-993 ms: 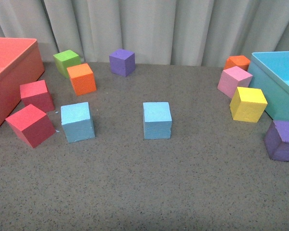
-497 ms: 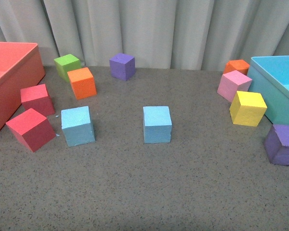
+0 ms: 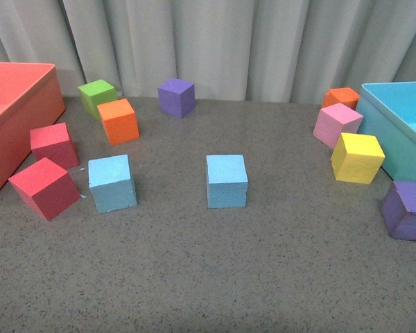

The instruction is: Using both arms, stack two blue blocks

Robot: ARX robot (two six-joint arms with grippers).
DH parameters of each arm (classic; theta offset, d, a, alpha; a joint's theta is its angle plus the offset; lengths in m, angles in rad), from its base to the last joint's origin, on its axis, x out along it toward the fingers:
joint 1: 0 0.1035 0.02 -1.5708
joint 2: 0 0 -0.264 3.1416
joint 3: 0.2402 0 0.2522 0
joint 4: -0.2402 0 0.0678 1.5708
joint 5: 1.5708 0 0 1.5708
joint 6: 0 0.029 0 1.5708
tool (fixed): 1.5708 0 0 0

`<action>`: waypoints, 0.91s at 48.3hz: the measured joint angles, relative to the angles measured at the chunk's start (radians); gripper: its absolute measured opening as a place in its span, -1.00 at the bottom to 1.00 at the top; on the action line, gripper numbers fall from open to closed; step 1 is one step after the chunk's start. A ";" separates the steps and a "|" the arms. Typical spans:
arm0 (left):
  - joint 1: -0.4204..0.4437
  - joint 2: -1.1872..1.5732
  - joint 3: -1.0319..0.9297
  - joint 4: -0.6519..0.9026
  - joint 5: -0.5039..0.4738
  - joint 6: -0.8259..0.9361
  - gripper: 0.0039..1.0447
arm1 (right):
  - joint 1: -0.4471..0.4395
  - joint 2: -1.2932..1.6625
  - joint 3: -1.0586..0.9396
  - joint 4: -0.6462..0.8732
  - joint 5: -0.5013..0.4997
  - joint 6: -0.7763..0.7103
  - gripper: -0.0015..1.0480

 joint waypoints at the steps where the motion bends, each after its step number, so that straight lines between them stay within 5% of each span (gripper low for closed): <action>1: 0.000 0.000 0.000 0.000 0.000 0.000 0.88 | 0.000 -0.025 0.000 -0.008 0.000 0.000 -0.98; 10: 0.000 0.000 0.000 0.000 0.000 0.000 0.88 | 0.000 -0.042 0.000 -0.014 0.000 -0.002 -0.97; 26: 0.000 0.000 0.000 0.000 0.000 0.000 0.88 | 0.000 -0.043 0.000 -0.014 0.000 -0.001 0.23; 28: -0.024 0.043 0.019 -0.055 -0.087 -0.004 0.88 | 0.000 -0.043 0.000 -0.014 0.000 -0.001 0.40; 35: -0.084 0.429 0.077 0.135 -0.196 -0.054 0.88 | 0.000 -0.044 0.000 -0.015 0.000 0.000 0.84; 44: -0.171 1.080 0.335 0.427 -0.186 -0.142 0.88 | 0.000 -0.044 0.000 -0.015 0.000 -0.001 0.81</action>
